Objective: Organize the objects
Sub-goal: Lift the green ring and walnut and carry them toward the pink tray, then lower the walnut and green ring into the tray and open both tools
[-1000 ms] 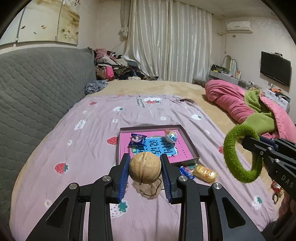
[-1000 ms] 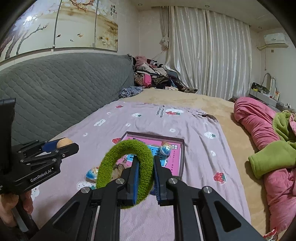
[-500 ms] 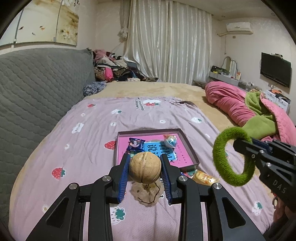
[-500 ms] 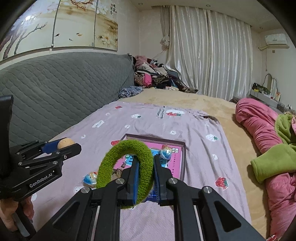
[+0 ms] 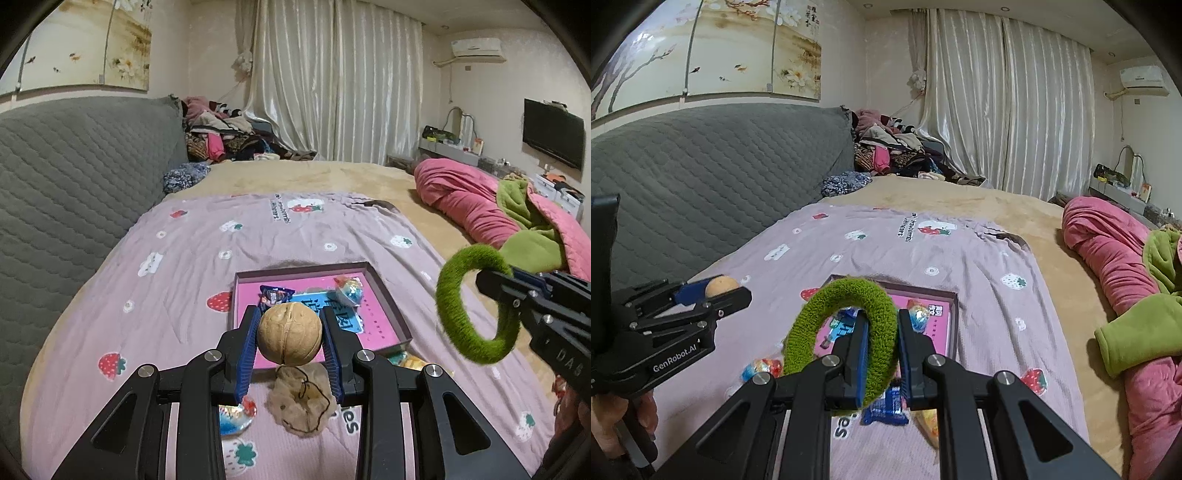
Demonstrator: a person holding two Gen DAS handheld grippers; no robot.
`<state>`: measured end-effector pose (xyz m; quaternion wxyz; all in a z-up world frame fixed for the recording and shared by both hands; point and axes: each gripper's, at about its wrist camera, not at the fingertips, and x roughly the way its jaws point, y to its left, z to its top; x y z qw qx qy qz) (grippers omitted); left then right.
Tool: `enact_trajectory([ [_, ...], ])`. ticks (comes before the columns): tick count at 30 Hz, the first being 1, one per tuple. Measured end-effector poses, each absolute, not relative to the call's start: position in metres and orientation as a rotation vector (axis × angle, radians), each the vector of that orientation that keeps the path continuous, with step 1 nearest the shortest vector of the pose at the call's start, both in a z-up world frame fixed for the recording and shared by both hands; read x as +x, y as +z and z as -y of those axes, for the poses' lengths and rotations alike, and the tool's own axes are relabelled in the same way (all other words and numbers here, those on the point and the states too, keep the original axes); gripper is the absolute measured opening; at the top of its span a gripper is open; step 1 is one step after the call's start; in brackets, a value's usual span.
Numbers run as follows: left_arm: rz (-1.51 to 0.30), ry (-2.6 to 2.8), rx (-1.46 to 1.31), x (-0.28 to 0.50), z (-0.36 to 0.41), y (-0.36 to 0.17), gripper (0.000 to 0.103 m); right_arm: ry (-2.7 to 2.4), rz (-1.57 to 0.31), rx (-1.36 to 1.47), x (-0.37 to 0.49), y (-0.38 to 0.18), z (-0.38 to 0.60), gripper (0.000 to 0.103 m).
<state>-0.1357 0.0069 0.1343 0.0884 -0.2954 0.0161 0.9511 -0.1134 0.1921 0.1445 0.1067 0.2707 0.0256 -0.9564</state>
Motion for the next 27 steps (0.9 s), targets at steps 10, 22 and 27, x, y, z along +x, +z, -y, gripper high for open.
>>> enact_trajectory([
  [10,-0.043,2.824,-0.862,-0.185,-0.015,0.129,0.034,-2.828,-0.068,0.771,-0.156,0.144,-0.193,0.015],
  [22,-0.006,2.847,-0.898,-0.250,-0.012,0.084,0.034,-2.806,0.000,0.742,-0.201,0.115,-0.190,0.015],
  [27,0.047,2.826,-0.945,-0.272,-0.009,0.047,0.034,-2.806,0.009,0.780,-0.218,0.087,-0.195,0.015],
])
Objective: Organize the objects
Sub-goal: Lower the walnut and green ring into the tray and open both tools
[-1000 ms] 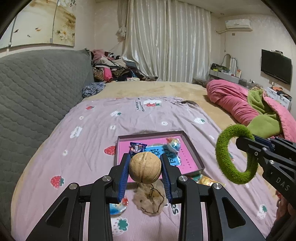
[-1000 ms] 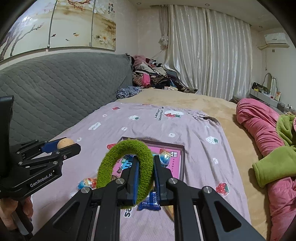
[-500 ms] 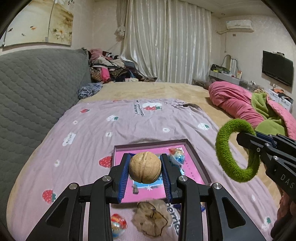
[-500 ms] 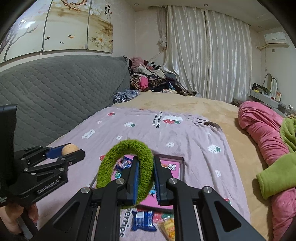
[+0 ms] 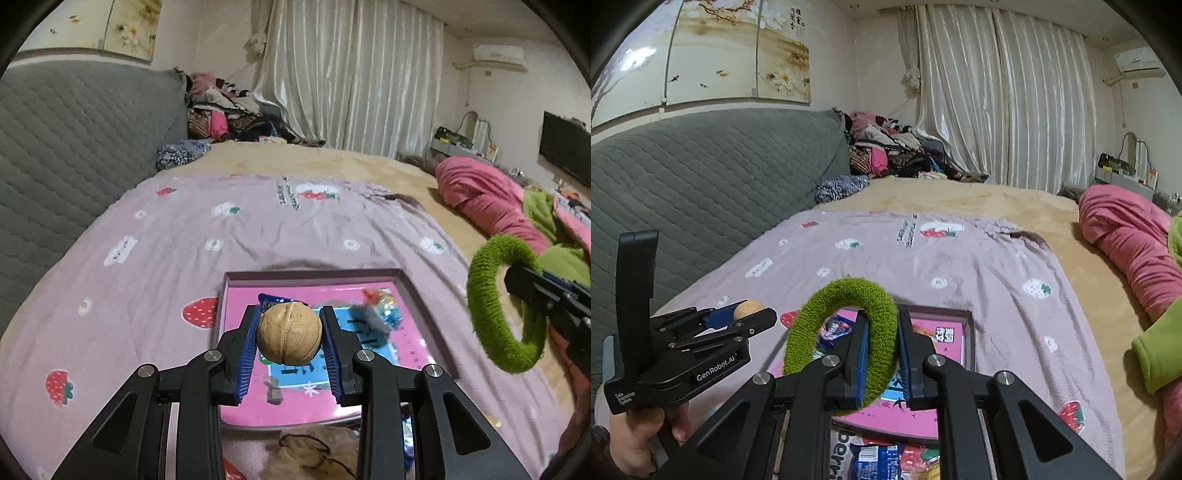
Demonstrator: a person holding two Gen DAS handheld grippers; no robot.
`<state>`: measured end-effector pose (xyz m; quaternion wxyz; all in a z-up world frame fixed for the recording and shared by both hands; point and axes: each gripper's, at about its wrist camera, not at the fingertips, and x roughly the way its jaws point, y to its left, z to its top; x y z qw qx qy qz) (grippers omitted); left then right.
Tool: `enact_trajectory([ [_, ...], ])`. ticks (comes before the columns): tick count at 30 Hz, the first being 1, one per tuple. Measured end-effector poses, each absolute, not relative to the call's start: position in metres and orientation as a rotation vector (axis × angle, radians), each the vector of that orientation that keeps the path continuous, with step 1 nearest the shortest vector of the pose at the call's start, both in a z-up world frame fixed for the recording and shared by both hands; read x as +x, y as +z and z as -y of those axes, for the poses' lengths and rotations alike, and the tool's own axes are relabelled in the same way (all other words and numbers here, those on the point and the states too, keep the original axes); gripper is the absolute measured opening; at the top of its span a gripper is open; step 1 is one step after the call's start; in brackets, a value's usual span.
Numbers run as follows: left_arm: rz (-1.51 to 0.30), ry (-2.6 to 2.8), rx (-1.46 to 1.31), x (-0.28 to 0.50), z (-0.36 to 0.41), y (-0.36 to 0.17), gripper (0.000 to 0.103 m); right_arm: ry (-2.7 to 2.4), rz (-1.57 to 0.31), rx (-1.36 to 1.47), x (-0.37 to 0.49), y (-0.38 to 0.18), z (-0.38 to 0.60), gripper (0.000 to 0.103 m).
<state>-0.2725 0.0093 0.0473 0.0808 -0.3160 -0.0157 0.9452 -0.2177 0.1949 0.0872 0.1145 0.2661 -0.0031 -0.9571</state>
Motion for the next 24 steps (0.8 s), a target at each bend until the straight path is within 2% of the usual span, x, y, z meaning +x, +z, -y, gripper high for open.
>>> enact_trajectory([
  [11,0.083,2.830,-1.039,-0.308,-0.006,-0.020,0.034,-2.780,0.079,0.872,-0.252,0.027,-0.194,0.015],
  [24,0.039,2.778,-1.099,-0.329,-0.012,-0.060,0.034,-2.767,-0.001,1.043,-0.284,-0.033,-0.185,0.015],
])
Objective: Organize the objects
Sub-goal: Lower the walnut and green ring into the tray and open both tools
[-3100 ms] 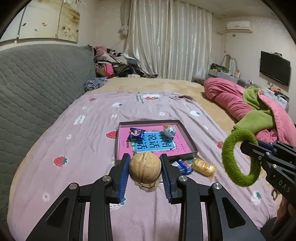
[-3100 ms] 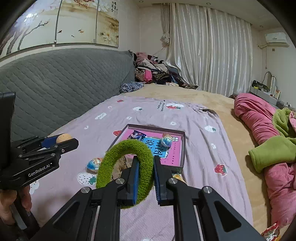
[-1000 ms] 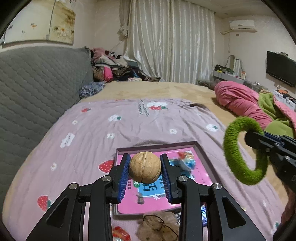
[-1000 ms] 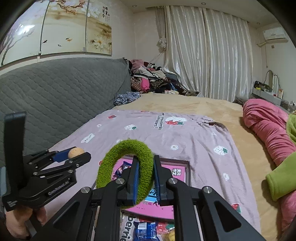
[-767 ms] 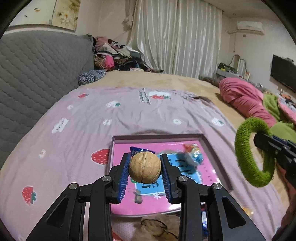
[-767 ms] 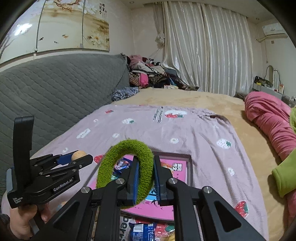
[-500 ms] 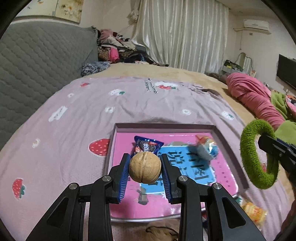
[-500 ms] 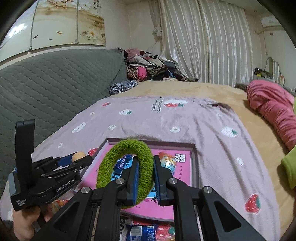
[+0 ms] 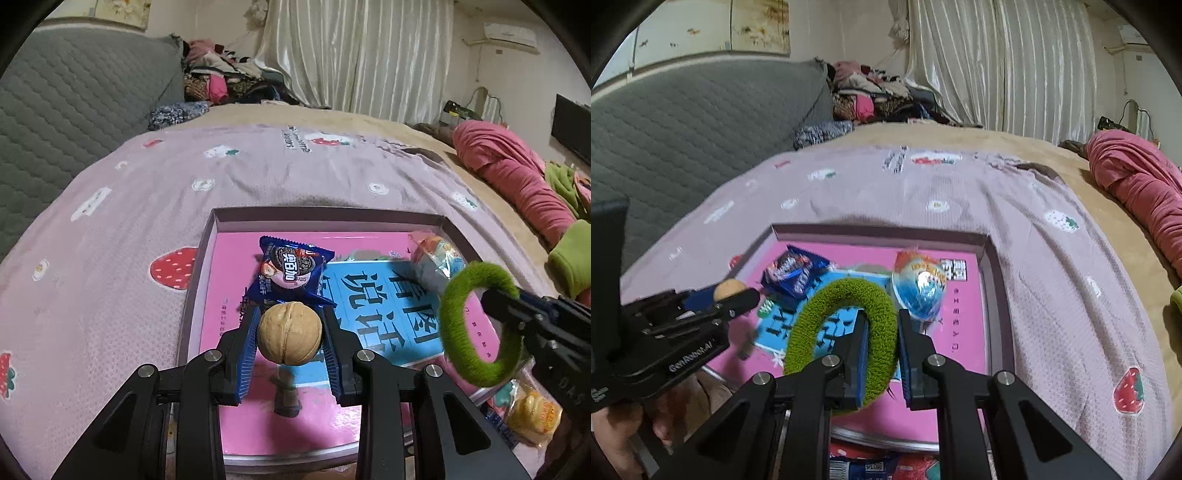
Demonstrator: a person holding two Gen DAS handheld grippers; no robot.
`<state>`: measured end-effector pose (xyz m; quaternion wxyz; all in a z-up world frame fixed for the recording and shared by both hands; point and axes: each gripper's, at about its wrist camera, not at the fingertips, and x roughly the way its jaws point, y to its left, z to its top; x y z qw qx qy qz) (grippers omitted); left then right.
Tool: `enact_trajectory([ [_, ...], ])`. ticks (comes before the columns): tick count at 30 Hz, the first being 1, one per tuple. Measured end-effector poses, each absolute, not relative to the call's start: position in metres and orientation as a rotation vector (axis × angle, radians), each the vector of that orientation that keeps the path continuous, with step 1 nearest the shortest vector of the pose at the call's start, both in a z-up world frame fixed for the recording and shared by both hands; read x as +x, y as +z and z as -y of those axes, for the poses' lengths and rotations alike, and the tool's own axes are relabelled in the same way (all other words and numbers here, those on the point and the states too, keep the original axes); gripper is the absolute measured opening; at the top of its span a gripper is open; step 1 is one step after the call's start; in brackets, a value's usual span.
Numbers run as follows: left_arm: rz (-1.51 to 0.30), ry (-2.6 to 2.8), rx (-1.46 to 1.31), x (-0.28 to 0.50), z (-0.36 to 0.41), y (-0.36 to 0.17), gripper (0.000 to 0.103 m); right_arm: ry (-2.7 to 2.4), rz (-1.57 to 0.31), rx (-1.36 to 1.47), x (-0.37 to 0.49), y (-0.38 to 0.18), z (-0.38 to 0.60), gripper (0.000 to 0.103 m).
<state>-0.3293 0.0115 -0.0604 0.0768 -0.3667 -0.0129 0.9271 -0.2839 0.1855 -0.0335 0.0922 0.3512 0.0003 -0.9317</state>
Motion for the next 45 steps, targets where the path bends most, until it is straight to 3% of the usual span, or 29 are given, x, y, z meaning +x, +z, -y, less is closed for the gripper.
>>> enact_trajectory([
  [28,0.068,2.681,-1.263,-0.341,-0.018,-0.093,0.034,-2.748,-0.051,1.285,-0.305,-0.077,-0.192,0.015],
  [30,0.074,2.675,-1.262,-0.341,-0.018,-0.093,0.037,-2.753,-0.045,1.289,-0.305,-0.078,-0.193,0.015],
  [32,0.088,2.666,-1.259,-0.341,-0.018,-0.093,0.053,-2.752,-0.035,1.290,-0.305,-0.078,-0.194,0.015],
  [34,0.108,2.661,-1.256,-0.341,-0.018,-0.092,0.060,-2.759,-0.028,1.283,-0.304,-0.076,-0.195,0.016],
  [42,0.139,2.681,-1.183,-0.335,-0.014,-0.078,0.063,-2.778,-0.016,1.248,-0.301,-0.067,-0.197,0.031],
  [45,0.159,2.694,-1.157,-0.332,-0.009,-0.072,0.073,-2.791,-0.025,1.246,-0.300,-0.066,-0.198,0.037],
])
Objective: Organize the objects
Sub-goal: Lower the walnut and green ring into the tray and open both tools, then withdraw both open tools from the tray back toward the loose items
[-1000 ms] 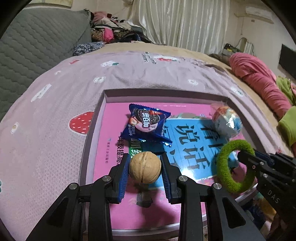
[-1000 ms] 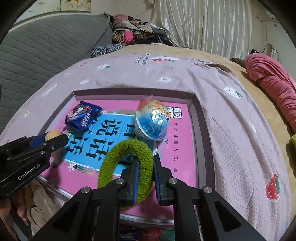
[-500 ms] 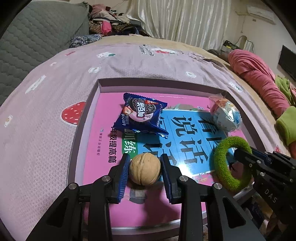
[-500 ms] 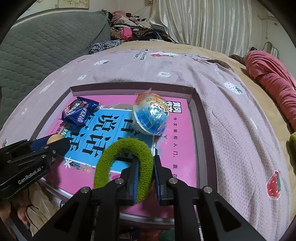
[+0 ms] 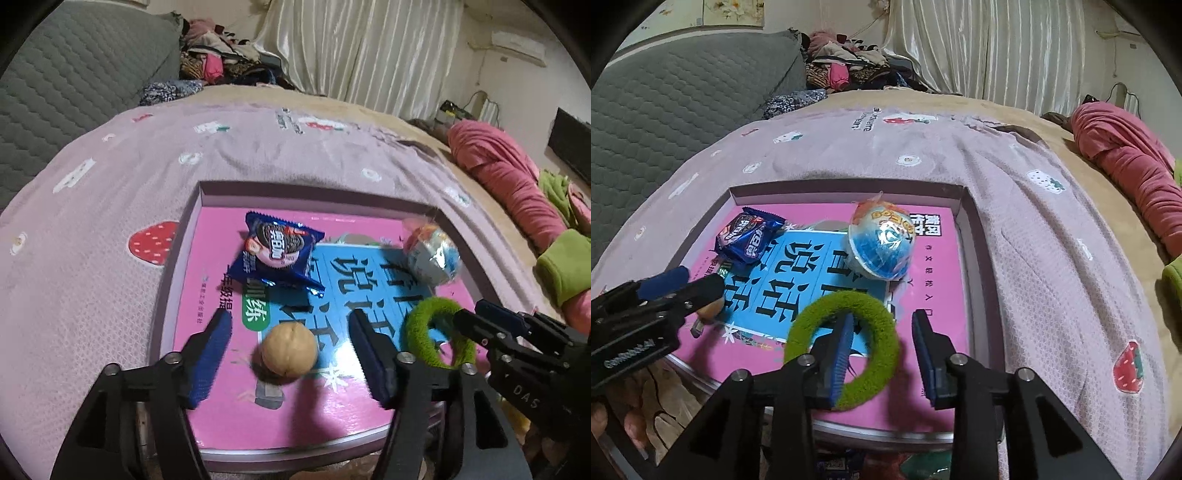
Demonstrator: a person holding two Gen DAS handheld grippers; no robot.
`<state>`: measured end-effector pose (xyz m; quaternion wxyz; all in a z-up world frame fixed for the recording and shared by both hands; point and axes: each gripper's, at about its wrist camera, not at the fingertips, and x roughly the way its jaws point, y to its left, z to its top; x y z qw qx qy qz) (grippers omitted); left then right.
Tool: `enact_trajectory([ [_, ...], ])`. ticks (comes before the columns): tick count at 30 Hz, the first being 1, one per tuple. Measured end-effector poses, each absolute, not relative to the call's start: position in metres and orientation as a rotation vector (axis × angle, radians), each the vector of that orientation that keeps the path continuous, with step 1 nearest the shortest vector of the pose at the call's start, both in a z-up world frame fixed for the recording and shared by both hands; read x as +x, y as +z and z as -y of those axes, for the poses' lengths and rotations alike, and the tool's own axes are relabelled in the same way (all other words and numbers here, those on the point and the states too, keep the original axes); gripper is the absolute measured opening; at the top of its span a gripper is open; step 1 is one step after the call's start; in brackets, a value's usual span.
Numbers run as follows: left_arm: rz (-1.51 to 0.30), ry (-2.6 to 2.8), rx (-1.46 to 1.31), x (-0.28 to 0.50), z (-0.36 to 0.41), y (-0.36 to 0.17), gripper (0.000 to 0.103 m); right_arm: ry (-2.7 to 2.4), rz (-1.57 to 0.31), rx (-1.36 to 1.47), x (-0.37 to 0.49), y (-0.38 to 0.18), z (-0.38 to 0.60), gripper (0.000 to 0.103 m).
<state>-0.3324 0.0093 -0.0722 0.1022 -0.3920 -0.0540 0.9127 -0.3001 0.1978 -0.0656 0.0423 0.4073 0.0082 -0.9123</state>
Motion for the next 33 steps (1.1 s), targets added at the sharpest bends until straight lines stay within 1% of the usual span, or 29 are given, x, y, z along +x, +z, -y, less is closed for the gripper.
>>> enact_trajectory([
  [1,0.165,2.701,-1.151,-0.331,-0.008,-0.070,0.074,-2.793,-0.017,1.246,-0.300,-0.065,-0.199,0.038],
  [5,0.195,2.715,-1.115,-0.327,-0.002,-0.059,0.075,-2.803,-0.002,1.226,-0.298,-0.061,-0.201,0.042],
  [10,0.216,2.741,-1.081,-0.319,0.007,-0.043,0.081,-2.813,0.012,1.187,-0.292,-0.051,-0.201,0.052],
  [12,0.227,2.744,-1.067,-0.316,0.011,-0.036,0.082,-2.815,0.022,1.148,-0.287,-0.043,-0.200,0.055],
  [14,0.241,2.756,-1.046,-0.312,0.015,-0.028,0.082,-2.832,0.044,1.097,-0.280,-0.032,-0.200,0.062],
  [16,0.237,2.778,-1.032,-0.305,0.020,-0.019,0.083,-2.832,0.072,1.047,-0.271,-0.021,-0.200,0.072],
  [21,0.242,2.832,-1.007,-0.281,0.029,-0.003,0.085,-2.848,0.101,0.966,-0.243,0.001,-0.199,0.082],
  [24,0.231,2.839,-1.009,-0.269,0.031,0.000,0.085,-2.860,0.084,0.952,-0.230,0.009,-0.197,0.082],
  [33,0.314,2.813,-1.071,-0.216,0.051,0.001,0.086,-2.840,0.074,0.997,-0.185,0.023,-0.196,0.082],
])
